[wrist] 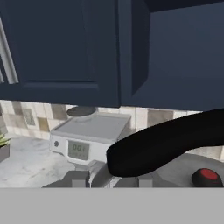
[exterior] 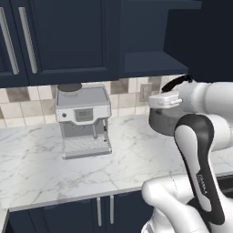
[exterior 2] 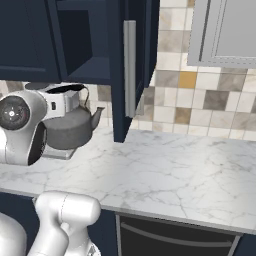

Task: Open the cabinet, pick the kettle from the cabinet, and place it in the sink.

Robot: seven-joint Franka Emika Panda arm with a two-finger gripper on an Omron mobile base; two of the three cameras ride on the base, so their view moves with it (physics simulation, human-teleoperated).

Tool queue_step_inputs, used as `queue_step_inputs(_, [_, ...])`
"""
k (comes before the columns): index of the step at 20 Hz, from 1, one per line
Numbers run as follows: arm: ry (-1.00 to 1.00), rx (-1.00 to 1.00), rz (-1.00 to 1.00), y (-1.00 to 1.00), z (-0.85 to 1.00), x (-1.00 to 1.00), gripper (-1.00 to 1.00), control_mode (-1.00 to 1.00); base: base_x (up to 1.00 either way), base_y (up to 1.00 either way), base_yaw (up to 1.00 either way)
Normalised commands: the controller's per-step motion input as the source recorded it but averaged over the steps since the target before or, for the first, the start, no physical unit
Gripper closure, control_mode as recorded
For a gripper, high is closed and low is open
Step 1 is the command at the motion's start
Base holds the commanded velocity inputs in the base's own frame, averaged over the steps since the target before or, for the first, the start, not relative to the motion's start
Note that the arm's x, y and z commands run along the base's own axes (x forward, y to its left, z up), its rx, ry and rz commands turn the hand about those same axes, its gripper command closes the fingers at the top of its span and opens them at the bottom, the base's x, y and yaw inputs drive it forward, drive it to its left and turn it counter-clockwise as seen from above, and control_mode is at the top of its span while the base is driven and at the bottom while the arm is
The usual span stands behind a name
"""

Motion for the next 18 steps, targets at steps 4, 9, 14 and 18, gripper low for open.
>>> queue_step_inputs(4, [0.00, 0.05, 0.00, 0.07, -0.54, 0.00, 1.00, -1.00, 0.00, 0.00, 0.00])
queue_step_inputs(9, [0.02, 0.04, 0.00, 0.06, -0.46, 0.02, 1.00, -1.00, 0.00, 0.00, 0.00])
queue_step_inputs(14, [0.01, 0.00, 0.00, 0.22, -0.31, 0.05, 1.00, -1.00, 0.00, 0.00, 0.00])
queue_step_inputs(18, [0.00, 0.00, 0.00, 0.22, -0.33, 0.06, 1.00, -1.00, 0.00, 0.00, 0.00])
